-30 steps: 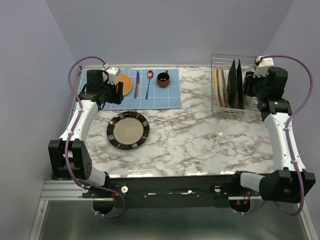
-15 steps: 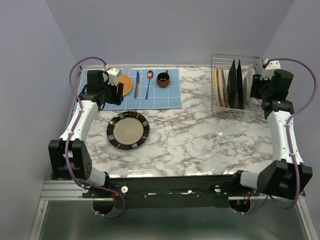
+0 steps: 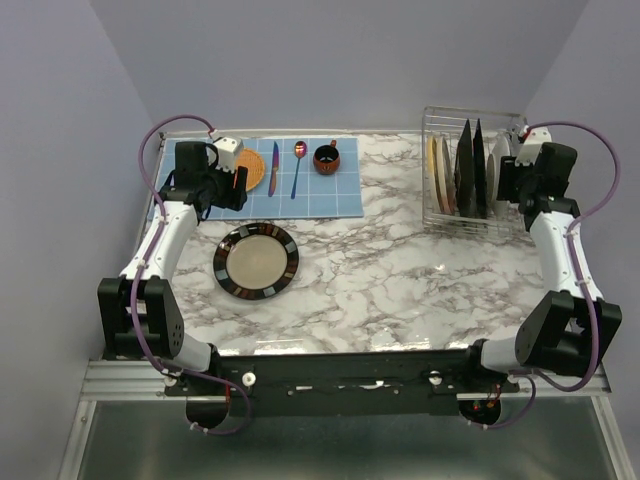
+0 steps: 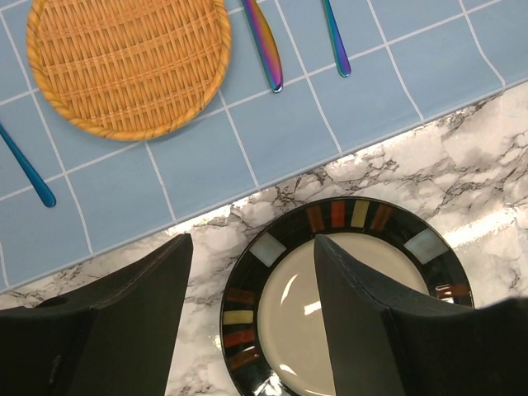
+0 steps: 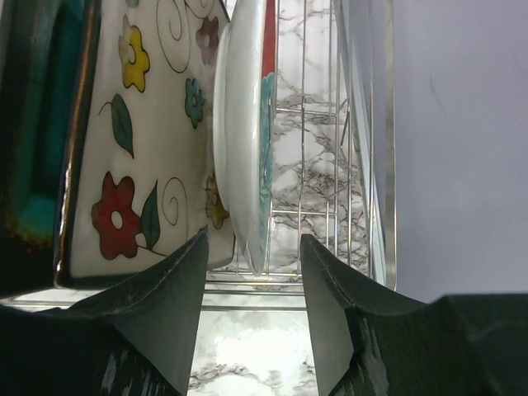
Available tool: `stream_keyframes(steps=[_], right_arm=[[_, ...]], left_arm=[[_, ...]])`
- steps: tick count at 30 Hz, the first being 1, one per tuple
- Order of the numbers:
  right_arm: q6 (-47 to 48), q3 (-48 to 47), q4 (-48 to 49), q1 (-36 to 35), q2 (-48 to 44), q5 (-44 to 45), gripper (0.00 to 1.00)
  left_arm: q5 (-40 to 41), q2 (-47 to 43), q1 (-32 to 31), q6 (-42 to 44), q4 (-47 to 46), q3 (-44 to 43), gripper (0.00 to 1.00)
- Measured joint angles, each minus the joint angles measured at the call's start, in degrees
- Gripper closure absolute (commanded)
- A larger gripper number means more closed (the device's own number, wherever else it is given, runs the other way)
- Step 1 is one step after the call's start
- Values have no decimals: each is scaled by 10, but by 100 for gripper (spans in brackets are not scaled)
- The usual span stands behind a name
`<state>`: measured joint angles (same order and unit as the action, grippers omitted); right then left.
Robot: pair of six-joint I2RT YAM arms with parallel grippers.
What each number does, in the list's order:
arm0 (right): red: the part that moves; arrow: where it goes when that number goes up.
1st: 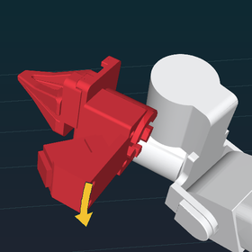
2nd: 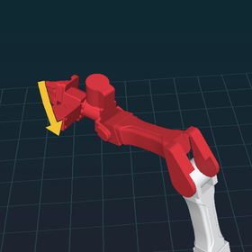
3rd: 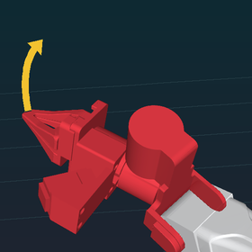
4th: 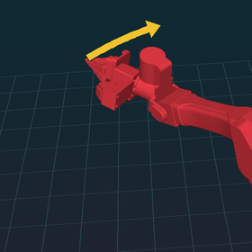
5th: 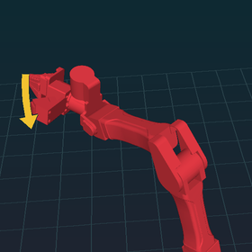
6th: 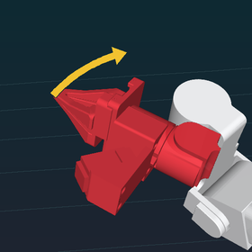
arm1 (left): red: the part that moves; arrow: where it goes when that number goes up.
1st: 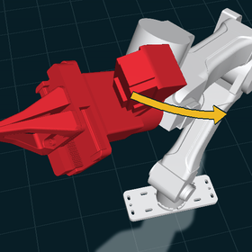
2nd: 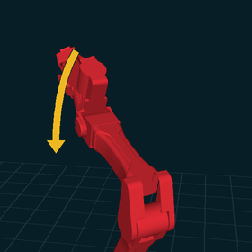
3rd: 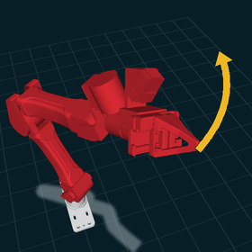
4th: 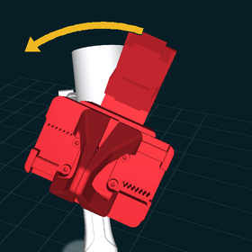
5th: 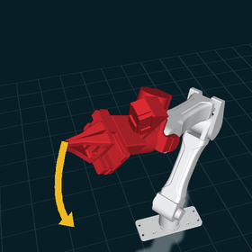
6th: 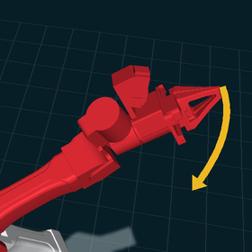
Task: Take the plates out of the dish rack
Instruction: Unload the plate from the dish rack.
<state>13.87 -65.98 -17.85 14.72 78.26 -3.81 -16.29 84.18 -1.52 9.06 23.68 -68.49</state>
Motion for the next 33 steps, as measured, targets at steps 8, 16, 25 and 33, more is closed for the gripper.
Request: stream_keyframes(steps=[8, 16, 25, 33], right_arm=[[1, -1, 8, 0, 36, -5, 43], [1, -6, 13, 0, 65, -13, 47], [2, -34, 18, 0, 100, -18, 59], [-3, -55, 11, 0, 119, -40, 87]], left_arm=[[-2, 3, 0, 2, -5, 0, 30], [-3, 9, 0, 2, -5, 0, 31], [-3, 14, 0, 4, -5, 0, 31], [-3, 14, 0, 5, -5, 0, 31]])
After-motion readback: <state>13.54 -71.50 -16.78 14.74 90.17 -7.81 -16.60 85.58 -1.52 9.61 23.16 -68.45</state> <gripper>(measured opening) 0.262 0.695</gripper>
